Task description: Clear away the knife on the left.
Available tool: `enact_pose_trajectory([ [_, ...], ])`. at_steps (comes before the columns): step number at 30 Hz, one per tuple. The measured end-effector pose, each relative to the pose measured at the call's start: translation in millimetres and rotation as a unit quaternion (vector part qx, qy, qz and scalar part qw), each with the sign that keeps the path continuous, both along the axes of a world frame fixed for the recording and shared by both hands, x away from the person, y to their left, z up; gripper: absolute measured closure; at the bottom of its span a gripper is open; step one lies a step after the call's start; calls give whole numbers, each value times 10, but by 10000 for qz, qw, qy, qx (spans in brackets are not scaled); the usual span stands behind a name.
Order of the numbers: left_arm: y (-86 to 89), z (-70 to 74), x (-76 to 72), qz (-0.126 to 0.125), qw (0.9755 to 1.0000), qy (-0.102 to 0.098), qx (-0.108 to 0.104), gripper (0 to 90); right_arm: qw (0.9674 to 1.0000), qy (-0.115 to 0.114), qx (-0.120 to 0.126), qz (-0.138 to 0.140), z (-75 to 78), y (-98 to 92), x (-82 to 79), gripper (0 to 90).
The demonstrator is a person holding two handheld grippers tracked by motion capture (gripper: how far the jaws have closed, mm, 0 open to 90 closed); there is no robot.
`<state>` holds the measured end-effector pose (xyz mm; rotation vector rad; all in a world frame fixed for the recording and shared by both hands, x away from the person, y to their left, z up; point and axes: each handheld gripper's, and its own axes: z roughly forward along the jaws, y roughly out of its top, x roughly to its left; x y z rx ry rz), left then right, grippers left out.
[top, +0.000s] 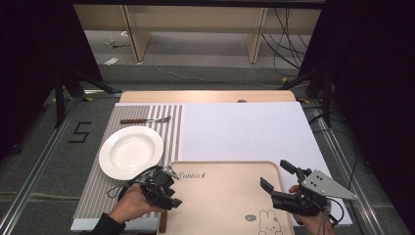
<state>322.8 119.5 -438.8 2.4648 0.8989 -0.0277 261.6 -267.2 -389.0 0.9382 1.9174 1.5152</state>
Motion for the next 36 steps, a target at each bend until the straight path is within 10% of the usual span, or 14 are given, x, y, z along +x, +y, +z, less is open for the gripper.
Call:
enact_pose_trajectory([
  [12, 36, 145, -62, 64, 9931, -725, -924, 257, 10000, -2, 8, 3, 0, 0, -1, 177],
  [23, 126, 307, -172, 295, 9648, -1557, -2099, 182, 10000, 8, 18, 10, 0, 0, -2, 176],
  [36, 263, 385, -280, 623, 9400, -2194, -2538, 164, 10000, 18, 36, 37, -3, 2, 3, 175],
])
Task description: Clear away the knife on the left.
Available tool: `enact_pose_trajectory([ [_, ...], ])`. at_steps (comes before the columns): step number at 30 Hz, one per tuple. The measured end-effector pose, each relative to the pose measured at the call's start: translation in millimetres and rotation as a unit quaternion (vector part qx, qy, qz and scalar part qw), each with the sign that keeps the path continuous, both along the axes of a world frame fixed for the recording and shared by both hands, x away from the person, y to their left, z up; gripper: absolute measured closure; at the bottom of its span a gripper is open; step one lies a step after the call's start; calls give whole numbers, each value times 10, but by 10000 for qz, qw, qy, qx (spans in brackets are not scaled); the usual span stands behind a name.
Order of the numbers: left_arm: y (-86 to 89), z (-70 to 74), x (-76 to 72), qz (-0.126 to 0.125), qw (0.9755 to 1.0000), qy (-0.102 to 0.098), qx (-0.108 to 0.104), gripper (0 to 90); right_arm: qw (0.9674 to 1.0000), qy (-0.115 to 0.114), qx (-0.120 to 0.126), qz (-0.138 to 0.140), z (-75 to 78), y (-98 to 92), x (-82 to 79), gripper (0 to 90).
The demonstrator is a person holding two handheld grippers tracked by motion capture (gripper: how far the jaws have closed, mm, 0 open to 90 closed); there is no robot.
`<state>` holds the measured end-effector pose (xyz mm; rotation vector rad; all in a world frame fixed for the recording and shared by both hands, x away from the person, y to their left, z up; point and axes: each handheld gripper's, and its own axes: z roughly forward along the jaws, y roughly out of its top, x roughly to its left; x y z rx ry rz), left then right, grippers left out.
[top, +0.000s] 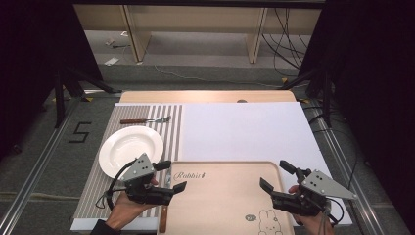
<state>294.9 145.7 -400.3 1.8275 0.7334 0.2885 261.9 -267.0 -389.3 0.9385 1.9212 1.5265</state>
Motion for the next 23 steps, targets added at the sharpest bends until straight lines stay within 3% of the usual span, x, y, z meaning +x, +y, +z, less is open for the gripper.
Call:
enact_pose_trajectory([
  [7, 65, 9, -44, 190, 9993, -252, -186, 165, 10000, 45, 18, 66, -3, 9, 0, 173],
  [12, 79, -22, -32, 205, 9994, -186, -219, 164, 10000, 53, 24, 80, -2, 10, 0, 172],
  [23, 79, -18, -42, 196, 9991, -245, -285, 159, 10000, 39, 28, 85, 1, 6, 0, 171],
])
